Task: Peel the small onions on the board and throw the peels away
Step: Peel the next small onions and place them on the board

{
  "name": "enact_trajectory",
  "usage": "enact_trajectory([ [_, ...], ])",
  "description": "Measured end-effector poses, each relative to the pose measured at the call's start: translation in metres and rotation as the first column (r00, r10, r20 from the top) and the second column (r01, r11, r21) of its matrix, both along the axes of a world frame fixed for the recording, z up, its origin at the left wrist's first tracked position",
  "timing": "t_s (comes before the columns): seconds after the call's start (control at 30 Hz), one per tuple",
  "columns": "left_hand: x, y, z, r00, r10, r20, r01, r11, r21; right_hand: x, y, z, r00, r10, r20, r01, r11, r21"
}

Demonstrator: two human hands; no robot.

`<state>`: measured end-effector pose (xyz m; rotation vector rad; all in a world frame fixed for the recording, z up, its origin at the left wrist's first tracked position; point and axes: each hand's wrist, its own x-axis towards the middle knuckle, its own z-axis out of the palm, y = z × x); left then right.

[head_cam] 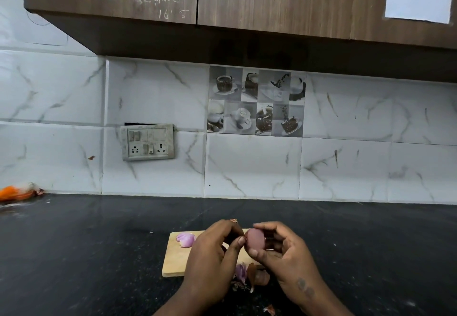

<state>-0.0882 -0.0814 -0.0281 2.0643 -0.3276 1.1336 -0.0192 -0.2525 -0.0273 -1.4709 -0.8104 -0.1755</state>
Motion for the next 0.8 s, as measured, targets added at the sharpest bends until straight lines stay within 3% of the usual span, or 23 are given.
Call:
enact_trajectory([
  [0.17, 0.003, -0.001, 0.002, 0.969, 0.077, 0.233, -0.126, 0.971, 0.204, -0.002, 0.004, 0.001, 0.999, 0.027, -0.036, -0.026, 0.999, 0.032],
  [0.3, 0.006, -0.017, -0.006, 0.933, 0.000, 0.361, -0.187, 0.855, 0.483, 0.004, 0.004, 0.005, 0.997, -0.031, -0.073, 0.039, 0.993, 0.110],
  [0.47, -0.005, -0.008, 0.002, 0.933, 0.200, 0.301, -0.287, 0.916, 0.281, 0.003, -0.002, 0.004, 0.999, -0.026, -0.043, 0.031, 0.991, 0.129],
  [0.57, -0.002, -0.004, -0.001, 0.933, 0.303, 0.196, -0.349, 0.897, 0.270, 0.003, -0.001, 0.004, 0.996, -0.005, -0.086, 0.021, 0.981, 0.191],
  [0.7, 0.005, -0.003, -0.005, 0.947, 0.313, 0.071, -0.320, 0.906, 0.276, -0.001, 0.001, 0.004, 0.991, 0.058, -0.122, -0.038, 0.986, 0.161],
  [0.8, 0.003, -0.003, -0.003, 0.958, 0.279, 0.061, -0.285, 0.922, 0.263, -0.003, 0.000, 0.004, 0.994, 0.058, -0.096, -0.049, 0.994, 0.102],
])
